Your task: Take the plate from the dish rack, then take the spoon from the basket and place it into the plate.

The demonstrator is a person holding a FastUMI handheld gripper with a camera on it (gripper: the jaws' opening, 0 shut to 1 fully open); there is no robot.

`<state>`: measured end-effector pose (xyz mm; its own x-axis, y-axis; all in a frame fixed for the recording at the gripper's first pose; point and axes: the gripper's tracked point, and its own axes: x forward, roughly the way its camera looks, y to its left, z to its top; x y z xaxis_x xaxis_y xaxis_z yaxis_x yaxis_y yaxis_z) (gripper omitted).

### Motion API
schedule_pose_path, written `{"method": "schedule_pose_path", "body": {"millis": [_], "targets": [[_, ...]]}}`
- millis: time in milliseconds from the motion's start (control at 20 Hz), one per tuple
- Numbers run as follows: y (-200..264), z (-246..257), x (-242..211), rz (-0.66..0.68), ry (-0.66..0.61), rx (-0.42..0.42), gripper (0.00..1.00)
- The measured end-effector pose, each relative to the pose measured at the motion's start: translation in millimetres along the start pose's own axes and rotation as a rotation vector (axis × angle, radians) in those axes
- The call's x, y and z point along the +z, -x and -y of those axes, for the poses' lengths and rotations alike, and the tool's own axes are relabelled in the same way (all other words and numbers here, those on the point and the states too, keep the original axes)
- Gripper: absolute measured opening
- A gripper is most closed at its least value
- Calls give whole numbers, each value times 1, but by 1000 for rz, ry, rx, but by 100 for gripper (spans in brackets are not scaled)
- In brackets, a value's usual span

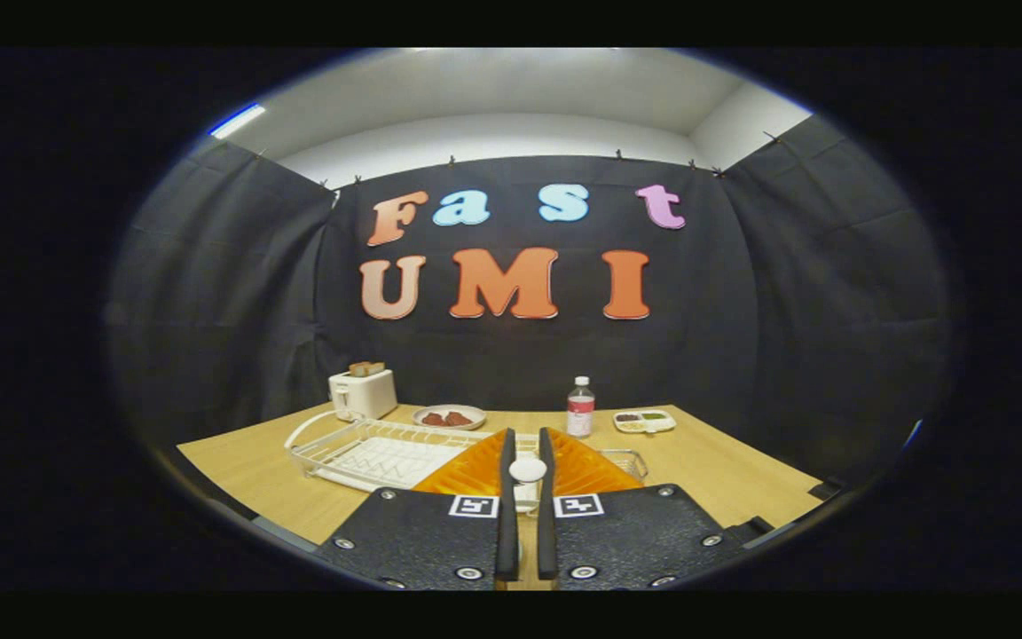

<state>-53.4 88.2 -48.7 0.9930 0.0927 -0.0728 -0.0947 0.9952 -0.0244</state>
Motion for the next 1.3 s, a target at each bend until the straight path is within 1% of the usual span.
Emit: {"method": "schedule_pose_path", "body": {"millis": [300, 550, 800, 1100, 1300], "targets": [[3, -57, -45, -57, -22, 132, 8], [-4, -89, -87, -113, -49, 201, 8], [-11, -98, -114, -148, -50, 232, 8], [-12, -97, -123, -151, -48, 254, 8], [-12, -92, -137, -203, -46, 250, 10]]}}
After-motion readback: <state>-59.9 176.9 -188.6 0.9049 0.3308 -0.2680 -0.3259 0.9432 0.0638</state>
